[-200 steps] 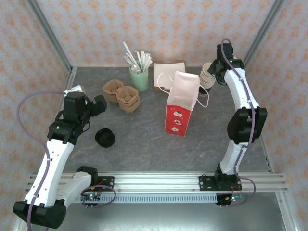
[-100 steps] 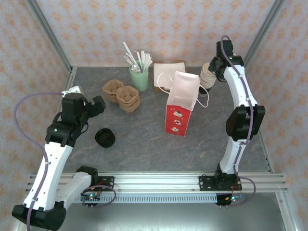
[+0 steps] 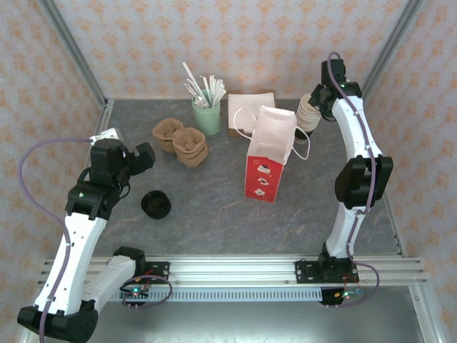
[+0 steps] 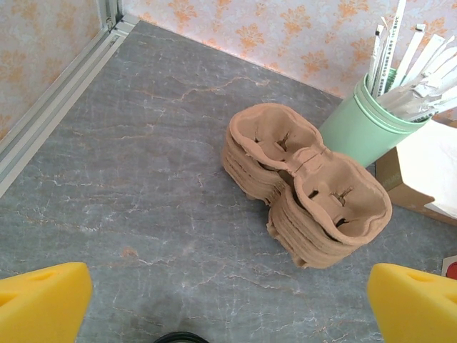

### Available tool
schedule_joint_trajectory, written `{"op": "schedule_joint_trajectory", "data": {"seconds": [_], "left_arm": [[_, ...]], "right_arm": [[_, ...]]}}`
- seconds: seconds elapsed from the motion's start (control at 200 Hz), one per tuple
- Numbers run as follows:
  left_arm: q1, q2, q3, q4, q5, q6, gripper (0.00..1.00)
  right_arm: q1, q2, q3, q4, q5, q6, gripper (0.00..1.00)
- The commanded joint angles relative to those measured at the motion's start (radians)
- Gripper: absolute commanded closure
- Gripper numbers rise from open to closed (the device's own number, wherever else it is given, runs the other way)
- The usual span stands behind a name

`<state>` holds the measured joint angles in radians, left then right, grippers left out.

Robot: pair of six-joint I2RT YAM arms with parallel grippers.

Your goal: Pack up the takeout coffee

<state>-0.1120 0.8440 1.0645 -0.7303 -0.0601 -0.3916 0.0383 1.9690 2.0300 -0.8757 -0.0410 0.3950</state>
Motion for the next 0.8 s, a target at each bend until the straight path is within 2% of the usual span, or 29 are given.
{"op": "schedule_joint_trajectory", "data": {"seconds": [0.0, 0.796], "left_arm": [[-0.011, -0.01, 0.014, -0.021, -0.01, 0.021, 0.0], [-0.012, -0.028, -0.006, -0.035, -0.013, 0.01, 0.0]], "right_arm": [[-0.001, 0.0, 0.056, -0.043, -0.017, -0.026, 0.56], [-0.002, 0.019, 0.043, -0.082, 0.052, -0.048, 0.56]]}}
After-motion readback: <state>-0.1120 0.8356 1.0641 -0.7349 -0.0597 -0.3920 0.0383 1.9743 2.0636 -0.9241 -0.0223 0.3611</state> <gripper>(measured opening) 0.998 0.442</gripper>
